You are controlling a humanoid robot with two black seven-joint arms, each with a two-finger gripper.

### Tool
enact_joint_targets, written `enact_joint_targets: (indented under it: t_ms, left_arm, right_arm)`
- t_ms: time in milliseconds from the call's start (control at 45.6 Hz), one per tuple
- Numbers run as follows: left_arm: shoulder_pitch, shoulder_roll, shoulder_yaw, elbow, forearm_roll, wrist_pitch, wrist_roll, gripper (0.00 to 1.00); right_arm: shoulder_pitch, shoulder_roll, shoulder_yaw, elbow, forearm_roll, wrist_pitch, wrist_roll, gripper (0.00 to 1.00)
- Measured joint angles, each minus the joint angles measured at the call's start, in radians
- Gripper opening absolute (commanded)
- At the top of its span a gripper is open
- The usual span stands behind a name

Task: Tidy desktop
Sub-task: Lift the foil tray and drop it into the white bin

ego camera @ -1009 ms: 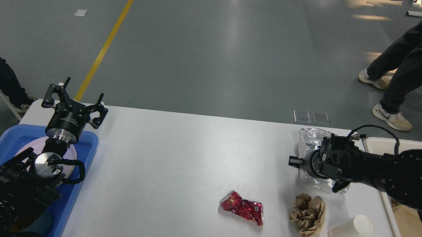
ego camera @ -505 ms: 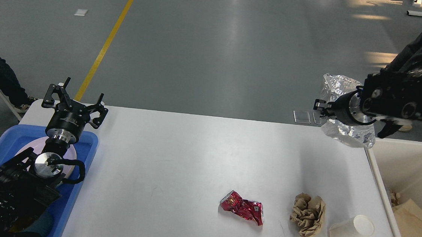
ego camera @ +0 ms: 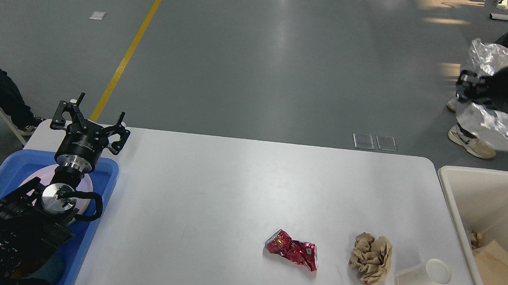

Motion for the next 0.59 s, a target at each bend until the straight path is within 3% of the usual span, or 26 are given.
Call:
enact_joint_targets:
  t_ms: [351, 527, 548, 592]
  left_arm:
    - [0.001, 0.000, 0.000, 0.000, 0.000, -0.001, 0.000, 0.97]
    - [0.001, 0.000, 0.000, 0.000, 0.000, -0.001, 0.000, 0.97]
    - [0.001, 0.000, 0.000, 0.000, 0.000, -0.001, 0.000, 0.97]
    - [0.001, 0.000, 0.000, 0.000, 0.000, -0.001, 0.000, 0.97]
  right_arm:
    - [-0.546, -0.036, 0.107, -0.330, 0.003, -0.071, 0.003, 0.00]
    - [-0.722, -0.036, 0.200, -0.467, 0.003, -0.075, 0.003, 0.92]
    - [-0.739, -0.036, 0.205, -0.488, 0.003, -0.077, 0.003, 1.00]
    - [-0.768, -0.034, 0.211, -0.527, 0.003, -0.083, 0.003, 1.00]
